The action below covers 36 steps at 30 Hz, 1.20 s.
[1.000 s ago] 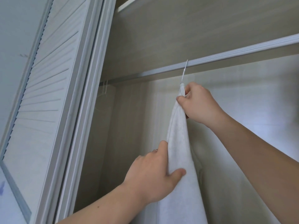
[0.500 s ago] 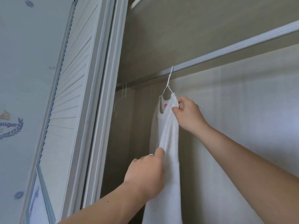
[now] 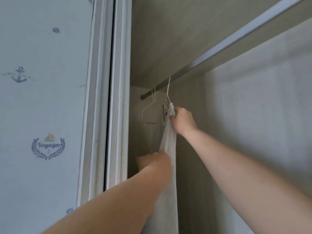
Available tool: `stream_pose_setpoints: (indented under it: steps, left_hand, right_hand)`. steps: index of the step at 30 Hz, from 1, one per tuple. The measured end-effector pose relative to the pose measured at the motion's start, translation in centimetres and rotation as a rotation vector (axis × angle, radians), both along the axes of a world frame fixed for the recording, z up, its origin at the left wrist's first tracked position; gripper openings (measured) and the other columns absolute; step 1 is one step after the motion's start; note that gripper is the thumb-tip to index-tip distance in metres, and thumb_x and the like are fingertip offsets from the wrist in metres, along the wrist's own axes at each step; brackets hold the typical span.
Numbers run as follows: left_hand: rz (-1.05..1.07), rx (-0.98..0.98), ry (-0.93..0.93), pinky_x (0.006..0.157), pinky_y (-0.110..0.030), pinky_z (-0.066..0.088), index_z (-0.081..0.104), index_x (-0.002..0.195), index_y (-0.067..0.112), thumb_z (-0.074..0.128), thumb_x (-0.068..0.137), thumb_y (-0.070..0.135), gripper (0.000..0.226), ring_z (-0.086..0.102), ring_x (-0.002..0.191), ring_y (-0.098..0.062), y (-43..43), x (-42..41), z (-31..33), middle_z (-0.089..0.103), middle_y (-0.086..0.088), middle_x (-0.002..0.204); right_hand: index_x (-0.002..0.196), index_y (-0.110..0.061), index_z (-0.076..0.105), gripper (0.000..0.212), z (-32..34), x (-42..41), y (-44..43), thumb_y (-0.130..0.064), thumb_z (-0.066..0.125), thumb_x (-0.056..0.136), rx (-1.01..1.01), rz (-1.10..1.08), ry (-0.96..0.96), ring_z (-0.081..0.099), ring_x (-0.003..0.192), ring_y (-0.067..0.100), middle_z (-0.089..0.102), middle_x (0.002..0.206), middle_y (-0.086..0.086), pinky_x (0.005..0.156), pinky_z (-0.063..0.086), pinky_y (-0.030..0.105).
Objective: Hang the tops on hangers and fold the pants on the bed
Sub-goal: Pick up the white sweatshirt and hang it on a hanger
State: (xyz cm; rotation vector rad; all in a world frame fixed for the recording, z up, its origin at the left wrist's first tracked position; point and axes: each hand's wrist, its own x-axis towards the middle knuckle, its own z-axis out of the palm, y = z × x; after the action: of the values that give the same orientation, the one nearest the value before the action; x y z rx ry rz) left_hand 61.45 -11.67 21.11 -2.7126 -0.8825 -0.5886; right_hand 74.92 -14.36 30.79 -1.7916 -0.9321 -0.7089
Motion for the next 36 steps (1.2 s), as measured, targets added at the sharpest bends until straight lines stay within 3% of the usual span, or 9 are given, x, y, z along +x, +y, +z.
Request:
stream_pose_setpoints:
  steps: [8, 13, 15, 18, 22, 26, 30, 32, 36]
  left_hand:
    - [0.168, -0.051, 0.025, 0.095, -0.040, 0.042, 0.052, 0.134, 0.013, 0.050, 0.096, 0.010, 0.038, 0.057, 0.121, -0.030, 1.9, 1.8, 1.1, 0.059, -0.008, 0.132]
    - [0.152, -0.058, 0.016, 0.095, -0.039, 0.040, 0.049, 0.135, 0.011, 0.047, 0.097, 0.013, 0.038, 0.054, 0.127, -0.029, 1.6, 1.6, 0.9, 0.055, -0.009, 0.138]
    - [0.146, -0.060, 0.007, 0.099, -0.039, 0.040, 0.047, 0.137, 0.011, 0.049, 0.097, 0.016, 0.041, 0.053, 0.128, -0.030, 1.0, 1.1, 1.0, 0.054, -0.009, 0.139]
    - [0.112, 0.013, 0.051, 0.092, -0.037, 0.041, 0.043, 0.138, 0.009, 0.052, 0.095, 0.016, 0.045, 0.055, 0.125, -0.030, -0.1, 0.0, 0.9, 0.056, -0.008, 0.135]
    - [-0.029, 0.201, 0.107, 0.078, -0.036, 0.035, 0.045, 0.131, 0.012, 0.051, 0.096, 0.017, 0.036, 0.055, 0.116, -0.031, -2.3, -2.5, -0.2, 0.057, -0.009, 0.127]
    - [-0.164, 0.338, 0.119, 0.098, -0.043, 0.038, 0.039, 0.141, 0.014, 0.050, 0.100, 0.036, 0.048, 0.042, 0.131, -0.033, -4.2, -6.7, -3.2, 0.047, -0.012, 0.141]
    - [-0.363, 0.335, 0.043, 0.119, -0.048, 0.024, 0.035, 0.150, 0.018, 0.040, 0.101, 0.053, 0.060, 0.019, 0.150, -0.031, -4.8, -12.1, -7.1, 0.029, -0.008, 0.161]
    - [-0.423, 0.328, -0.014, 0.123, -0.049, 0.018, 0.036, 0.151, 0.021, 0.037, 0.099, 0.059, 0.065, 0.013, 0.153, -0.030, -4.4, -15.0, -9.3, 0.026, -0.007, 0.164]
    - [-0.471, 0.278, -0.092, 0.121, -0.057, 0.021, 0.044, 0.149, 0.018, 0.035, 0.094, 0.066, 0.073, 0.020, 0.152, -0.036, -2.3, -21.2, -14.3, 0.032, -0.011, 0.161]
  right_hand:
    - [0.131, -0.005, 0.057, 0.034, 0.1, 1.7, 5.2, -0.018, 0.051, 0.100, -0.067, 0.032, 0.105, 0.057, 0.120, 0.042, 0.059, 0.131, 0.024, 0.090, 0.047, 0.036]
    - [0.146, -0.016, 0.048, 0.047, -1.2, 2.0, 4.3, -0.030, 0.053, 0.101, -0.067, 0.113, 0.111, 0.057, 0.123, 0.036, 0.058, 0.139, 0.016, 0.092, 0.046, 0.033]
    - [0.145, -0.017, 0.048, 0.047, -2.4, 1.8, 2.8, -0.034, 0.053, 0.102, -0.070, 0.103, 0.079, 0.060, 0.120, 0.033, 0.060, 0.136, 0.014, 0.087, 0.044, 0.031]
    - [0.140, -0.017, 0.050, 0.042, -5.0, 1.2, -0.4, -0.036, 0.051, 0.102, -0.039, 0.090, 0.032, 0.059, 0.121, 0.032, 0.061, 0.133, 0.012, 0.091, 0.046, 0.034]
    - [0.148, -0.022, 0.041, 0.048, -9.6, -0.3, -5.1, -0.039, 0.045, 0.104, -0.091, -0.051, -0.145, 0.039, 0.139, 0.027, 0.047, 0.150, 0.004, 0.111, 0.036, 0.043]
    - [0.156, -0.030, 0.027, 0.062, -15.1, -3.5, -9.0, -0.055, 0.029, 0.100, -0.198, -0.172, -0.200, 0.013, 0.152, 0.023, 0.026, 0.164, -0.004, 0.122, 0.016, 0.047]
    - [0.159, -0.040, 0.006, 0.069, -20.2, -8.9, -11.6, -0.068, 0.016, 0.097, -0.349, -0.220, -0.182, -0.011, 0.154, 0.019, -0.004, 0.168, -0.010, 0.122, -0.002, 0.050]
    - [0.158, -0.042, -0.002, 0.072, -22.4, -11.9, -12.2, -0.071, 0.009, 0.094, -0.405, -0.230, -0.156, -0.018, 0.153, 0.018, -0.013, 0.167, -0.012, 0.122, -0.006, 0.052]
    - [0.156, -0.044, -0.013, 0.070, -26.7, -18.6, -12.4, -0.070, 0.012, 0.095, -0.510, -0.224, -0.129, -0.025, 0.151, 0.018, -0.023, 0.165, -0.014, 0.122, -0.007, 0.056]
